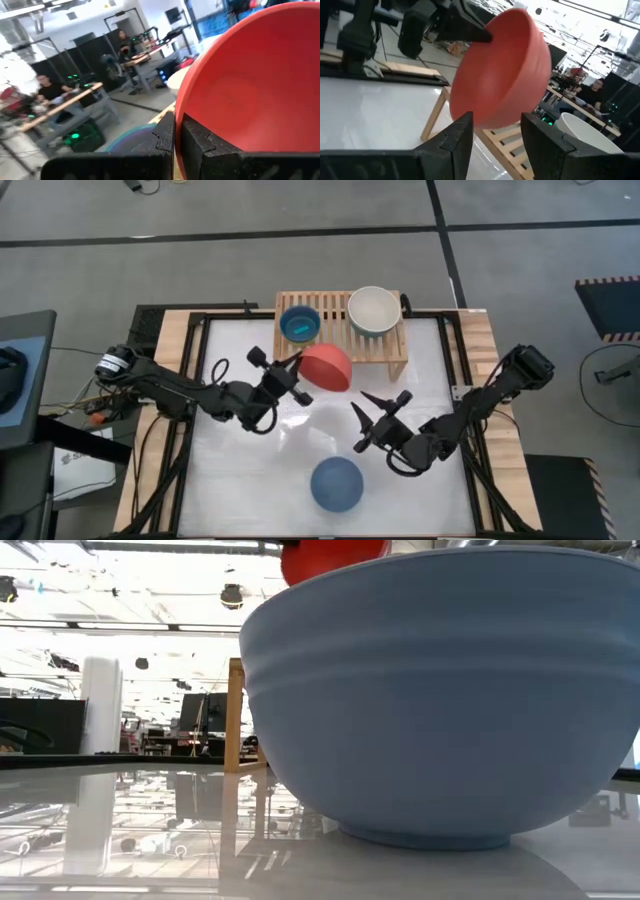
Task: Place and stack bowls onto a shelf
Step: Stack the orange bowl on top of the white bowls on hte shelf
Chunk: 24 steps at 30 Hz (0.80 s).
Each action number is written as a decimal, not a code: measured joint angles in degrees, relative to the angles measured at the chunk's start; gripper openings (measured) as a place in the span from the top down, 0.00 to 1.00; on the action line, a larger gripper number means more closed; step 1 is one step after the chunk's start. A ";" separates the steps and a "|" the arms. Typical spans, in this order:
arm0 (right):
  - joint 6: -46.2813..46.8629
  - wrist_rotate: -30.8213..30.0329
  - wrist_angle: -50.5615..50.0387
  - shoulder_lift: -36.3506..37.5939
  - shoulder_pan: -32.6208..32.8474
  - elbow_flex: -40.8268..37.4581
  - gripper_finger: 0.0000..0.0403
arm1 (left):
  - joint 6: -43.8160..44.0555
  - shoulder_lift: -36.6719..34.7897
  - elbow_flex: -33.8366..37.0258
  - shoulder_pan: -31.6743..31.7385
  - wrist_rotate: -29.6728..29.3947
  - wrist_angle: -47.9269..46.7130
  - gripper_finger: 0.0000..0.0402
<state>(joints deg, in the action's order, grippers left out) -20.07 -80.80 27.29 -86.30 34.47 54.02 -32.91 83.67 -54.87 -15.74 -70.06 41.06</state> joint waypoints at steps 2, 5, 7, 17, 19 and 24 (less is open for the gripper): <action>-0.22 0.54 0.59 0.78 -0.48 0.00 0.52 | 2.51 -0.06 -0.02 0.81 2.61 0.41 1.00; -1.29 2.49 2.82 1.16 -2.29 0.02 0.52 | 3.63 -0.02 0.00 1.69 3.99 1.29 1.00; -3.34 3.02 4.89 1.09 -3.44 0.00 0.52 | 4.82 -0.06 0.00 2.16 4.76 1.68 1.00; -7.17 2.77 9.87 1.22 -10.24 1.19 0.53 | 8.50 -0.06 0.02 2.42 5.58 2.28 1.00; -7.20 2.12 9.84 1.22 -11.60 1.79 0.54 | 10.05 -0.10 0.02 2.25 6.35 1.97 1.00; -8.44 -0.44 9.38 1.27 -13.63 3.68 0.67 | 11.49 -0.14 0.02 1.68 7.96 2.08 0.98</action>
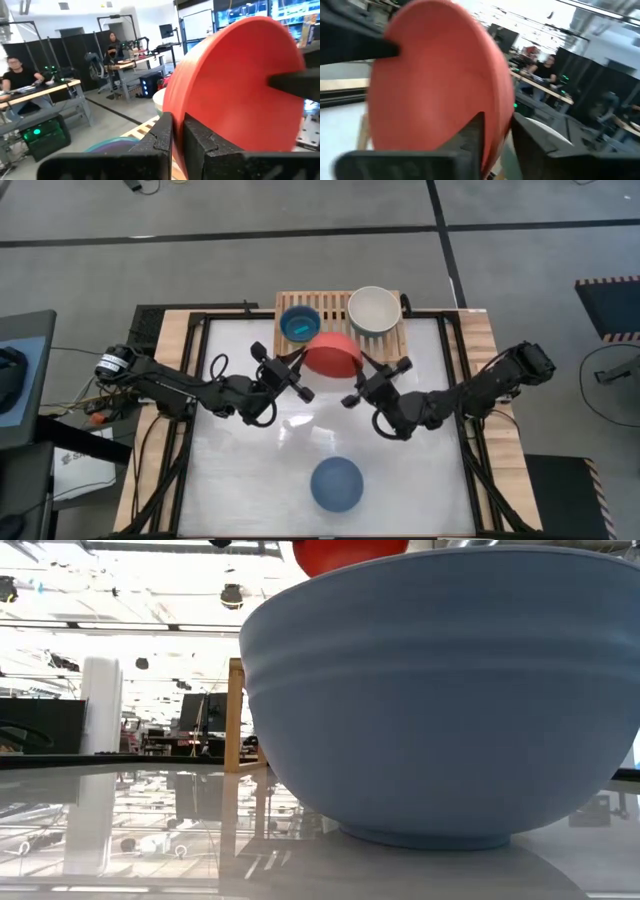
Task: Place and stack bowls onto a shelf
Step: Stack the orange bowl on top of the white bowls on hte shelf
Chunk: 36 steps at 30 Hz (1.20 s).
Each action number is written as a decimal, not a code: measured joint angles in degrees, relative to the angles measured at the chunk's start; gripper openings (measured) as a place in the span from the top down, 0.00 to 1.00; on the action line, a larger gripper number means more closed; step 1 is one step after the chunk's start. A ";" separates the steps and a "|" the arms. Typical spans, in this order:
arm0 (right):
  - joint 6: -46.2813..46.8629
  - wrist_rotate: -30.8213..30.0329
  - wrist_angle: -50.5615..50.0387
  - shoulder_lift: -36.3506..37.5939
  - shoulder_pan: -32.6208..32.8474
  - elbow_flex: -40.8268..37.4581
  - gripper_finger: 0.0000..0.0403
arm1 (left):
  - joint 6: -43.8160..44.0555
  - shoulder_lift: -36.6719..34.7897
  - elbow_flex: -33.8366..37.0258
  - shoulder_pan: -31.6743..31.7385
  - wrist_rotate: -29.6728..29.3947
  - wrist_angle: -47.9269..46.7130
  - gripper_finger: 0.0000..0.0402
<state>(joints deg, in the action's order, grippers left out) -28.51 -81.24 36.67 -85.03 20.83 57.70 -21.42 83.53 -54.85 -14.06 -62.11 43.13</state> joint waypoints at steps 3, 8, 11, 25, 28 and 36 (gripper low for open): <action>-0.70 -1.88 -0.35 0.04 -0.49 0.72 0.80 | 0.41 0.02 0.00 -0.54 0.59 -0.04 0.96; -4.74 -3.64 -0.40 0.17 -1.86 2.34 0.94 | 3.38 0.04 0.00 -0.88 3.95 -0.31 0.89; -6.85 -3.77 -1.90 0.15 -3.06 3.66 0.94 | 2.19 0.04 0.00 -0.89 7.29 -0.50 0.79; -15.19 -2.45 -22.93 8.64 -19.48 15.07 0.94 | -20.13 -0.66 -3.82 -5.30 -7.42 -0.22 0.37; -14.92 -2.27 -28.20 10.36 -24.48 17.05 0.94 | -21.41 -0.68 -3.82 -6.74 -8.64 -1.99 0.37; -3.09 9.69 -48.47 13.48 -36.13 19.05 0.94 | -16.13 -0.70 -3.82 -8.07 -7.80 -10.44 0.39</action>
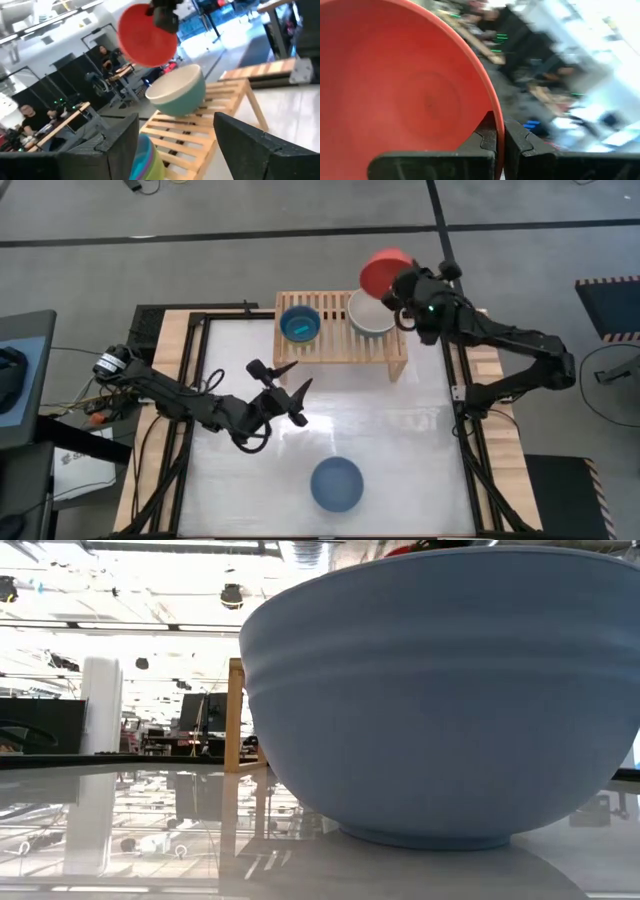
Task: Place and stack bowls onto a shelf
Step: Stack the orange bowl on top of the white bowls on hte shelf
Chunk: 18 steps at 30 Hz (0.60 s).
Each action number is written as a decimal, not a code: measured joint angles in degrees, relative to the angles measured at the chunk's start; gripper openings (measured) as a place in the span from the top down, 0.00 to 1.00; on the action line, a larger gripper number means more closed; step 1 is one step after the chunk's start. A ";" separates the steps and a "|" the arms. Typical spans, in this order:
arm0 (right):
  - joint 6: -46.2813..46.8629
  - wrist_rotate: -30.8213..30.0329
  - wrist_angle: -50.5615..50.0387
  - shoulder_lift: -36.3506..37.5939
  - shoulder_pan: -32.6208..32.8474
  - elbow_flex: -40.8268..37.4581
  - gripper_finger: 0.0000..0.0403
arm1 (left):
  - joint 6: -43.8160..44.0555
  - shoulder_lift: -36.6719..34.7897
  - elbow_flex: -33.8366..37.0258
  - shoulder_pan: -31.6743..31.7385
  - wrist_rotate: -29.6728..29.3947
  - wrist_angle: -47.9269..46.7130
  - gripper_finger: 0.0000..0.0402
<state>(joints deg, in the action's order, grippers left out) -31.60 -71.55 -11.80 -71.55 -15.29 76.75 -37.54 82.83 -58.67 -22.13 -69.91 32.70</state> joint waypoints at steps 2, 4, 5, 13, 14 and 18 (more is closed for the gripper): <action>7.56 8.67 -5.88 0.81 -2.21 -0.02 0.94 | 1.64 0.00 0.00 0.02 0.64 -3.28 0.40; 14.76 16.10 -10.31 1.81 -4.35 -0.02 0.94 | 3.48 0.00 0.00 0.04 0.61 -6.30 0.41; 17.67 18.91 -12.06 2.28 -5.37 -0.02 0.94 | 4.45 0.00 0.00 0.04 0.57 -7.72 0.41; 35.94 43.17 -29.77 2.68 -17.79 5.65 0.94 | 6.02 0.00 0.00 0.07 0.74 -9.89 0.42; 37.49 46.29 -32.50 2.17 -19.67 7.03 0.94 | 6.30 0.00 0.00 0.07 1.30 -10.08 0.42; 41.83 57.39 -41.47 -1.48 -25.17 11.43 0.94 | 10.03 -0.02 0.00 0.11 9.03 -13.29 0.42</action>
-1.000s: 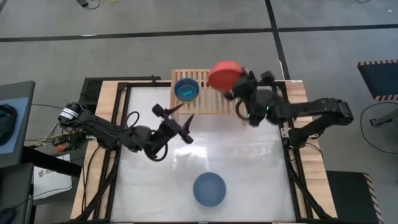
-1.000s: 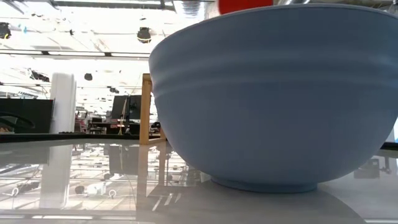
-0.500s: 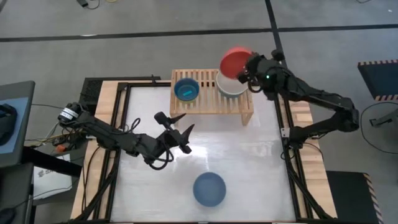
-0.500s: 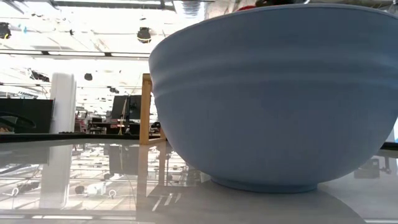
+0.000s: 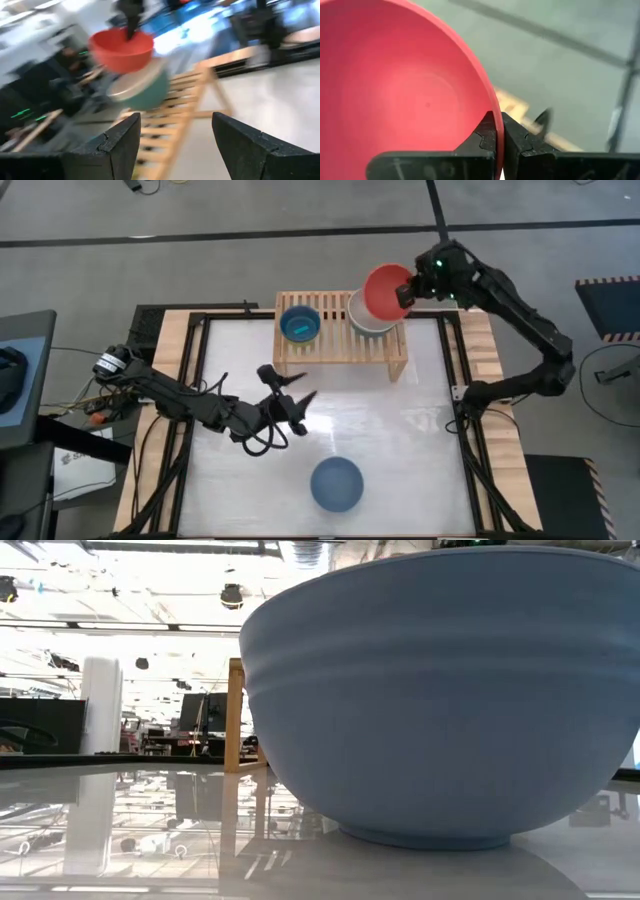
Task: Place and stack bowls onto a shelf
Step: Stack the orange bowl on top of the white bowls on hte shelf
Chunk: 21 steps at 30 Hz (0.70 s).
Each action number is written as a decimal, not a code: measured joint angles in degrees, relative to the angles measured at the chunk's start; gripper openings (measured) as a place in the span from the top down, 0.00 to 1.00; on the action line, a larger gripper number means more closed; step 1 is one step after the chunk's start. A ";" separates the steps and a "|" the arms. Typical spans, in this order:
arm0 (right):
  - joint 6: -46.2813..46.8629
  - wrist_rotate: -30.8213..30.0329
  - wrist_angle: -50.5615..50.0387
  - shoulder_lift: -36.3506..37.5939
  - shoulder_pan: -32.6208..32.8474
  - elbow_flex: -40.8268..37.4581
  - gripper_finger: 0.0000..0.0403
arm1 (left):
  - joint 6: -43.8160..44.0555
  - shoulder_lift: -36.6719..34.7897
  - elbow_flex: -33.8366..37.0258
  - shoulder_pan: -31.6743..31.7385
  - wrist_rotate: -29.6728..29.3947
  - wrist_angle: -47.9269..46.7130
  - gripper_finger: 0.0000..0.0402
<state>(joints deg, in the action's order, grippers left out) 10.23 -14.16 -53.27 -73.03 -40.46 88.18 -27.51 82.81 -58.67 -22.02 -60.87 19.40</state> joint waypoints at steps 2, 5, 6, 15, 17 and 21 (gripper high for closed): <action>0.91 5.64 -3.40 -2.19 -2.24 1.48 0.93 | 2.98 0.00 0.00 0.06 4.98 -2.66 0.42; 0.92 10.89 -5.93 -5.49 -4.39 2.56 0.93 | 7.84 0.00 0.00 0.22 12.11 -7.97 0.42; 0.93 11.76 -6.28 -6.66 -4.76 2.80 0.93 | 9.47 0.00 0.02 0.24 13.83 -9.92 0.42; 0.01 18.84 -6.44 -12.12 -5.78 3.21 0.87 | 21.53 0.00 0.02 0.26 27.98 -23.99 0.42; -0.14 18.89 -6.31 -12.13 -5.86 3.21 0.84 | 23.77 0.00 0.02 0.26 30.73 -25.68 0.42; -1.08 18.92 -6.97 -12.05 -5.82 4.83 0.77 | 26.55 0.00 0.02 0.24 32.61 -26.97 0.42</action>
<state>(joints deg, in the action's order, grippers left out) 9.15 4.75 -60.23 -85.08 -46.28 93.01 -0.96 82.81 -58.65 -21.78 -28.26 -7.57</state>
